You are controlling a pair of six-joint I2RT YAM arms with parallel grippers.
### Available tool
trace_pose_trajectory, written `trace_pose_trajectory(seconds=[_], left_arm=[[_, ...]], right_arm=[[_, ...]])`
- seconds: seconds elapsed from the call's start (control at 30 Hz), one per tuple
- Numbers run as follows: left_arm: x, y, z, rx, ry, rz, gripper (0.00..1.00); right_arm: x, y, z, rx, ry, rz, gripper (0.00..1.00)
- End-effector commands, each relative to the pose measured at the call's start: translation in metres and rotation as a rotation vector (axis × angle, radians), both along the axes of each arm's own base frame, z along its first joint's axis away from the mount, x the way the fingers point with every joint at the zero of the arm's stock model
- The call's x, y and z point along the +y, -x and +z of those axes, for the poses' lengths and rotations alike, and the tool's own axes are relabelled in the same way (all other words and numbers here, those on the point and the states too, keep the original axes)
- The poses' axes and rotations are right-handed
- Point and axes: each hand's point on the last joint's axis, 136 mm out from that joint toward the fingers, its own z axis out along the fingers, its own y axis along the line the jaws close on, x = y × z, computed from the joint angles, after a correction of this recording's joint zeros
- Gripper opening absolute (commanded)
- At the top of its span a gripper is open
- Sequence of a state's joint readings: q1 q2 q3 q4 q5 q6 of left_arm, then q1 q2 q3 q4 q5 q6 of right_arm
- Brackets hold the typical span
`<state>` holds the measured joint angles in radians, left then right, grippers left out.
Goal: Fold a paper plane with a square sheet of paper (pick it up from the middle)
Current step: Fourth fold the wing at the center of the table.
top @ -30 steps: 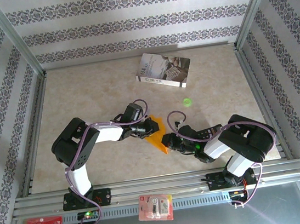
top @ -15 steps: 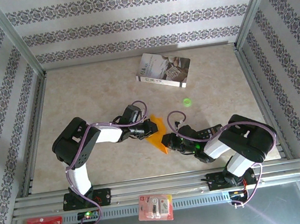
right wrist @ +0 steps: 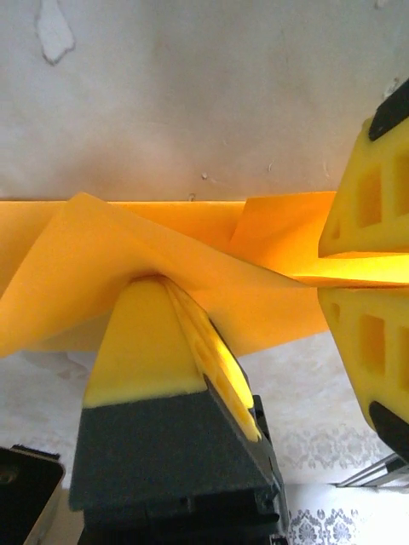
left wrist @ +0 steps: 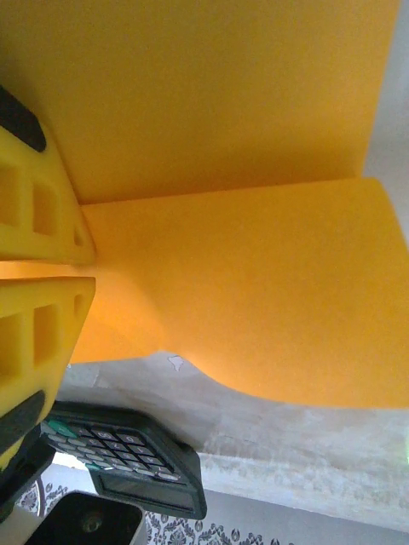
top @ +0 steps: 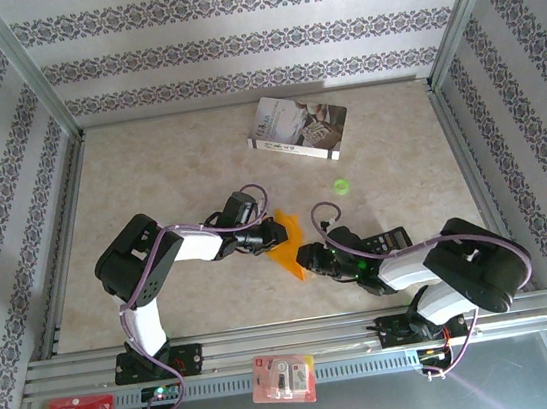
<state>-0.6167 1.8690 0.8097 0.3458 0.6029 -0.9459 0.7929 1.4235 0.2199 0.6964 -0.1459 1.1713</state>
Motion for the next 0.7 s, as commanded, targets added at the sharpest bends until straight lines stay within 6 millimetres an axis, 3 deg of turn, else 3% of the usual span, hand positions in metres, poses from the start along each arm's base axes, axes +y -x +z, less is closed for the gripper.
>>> trace_pose_trajectory(seconds=[0.0, 0.33, 0.67], left_arm=[[0.024, 0.006, -0.032, 0.054, -0.094, 0.043, 0.12], [0.023, 0.004, -0.032, 0.056, -0.091, 0.048, 0.11], [0.023, 0.003, -0.031, 0.054, -0.096, 0.048, 0.11]], right_arm=[[-0.007, 0.004, 0.004, -0.01, 0.012, 0.017, 0.18], [-0.028, 0.015, 0.013, -0.047, 0.141, 0.038, 0.22], [-0.007, 0.021, 0.016, -0.061, 0.16, 0.106, 0.25]])
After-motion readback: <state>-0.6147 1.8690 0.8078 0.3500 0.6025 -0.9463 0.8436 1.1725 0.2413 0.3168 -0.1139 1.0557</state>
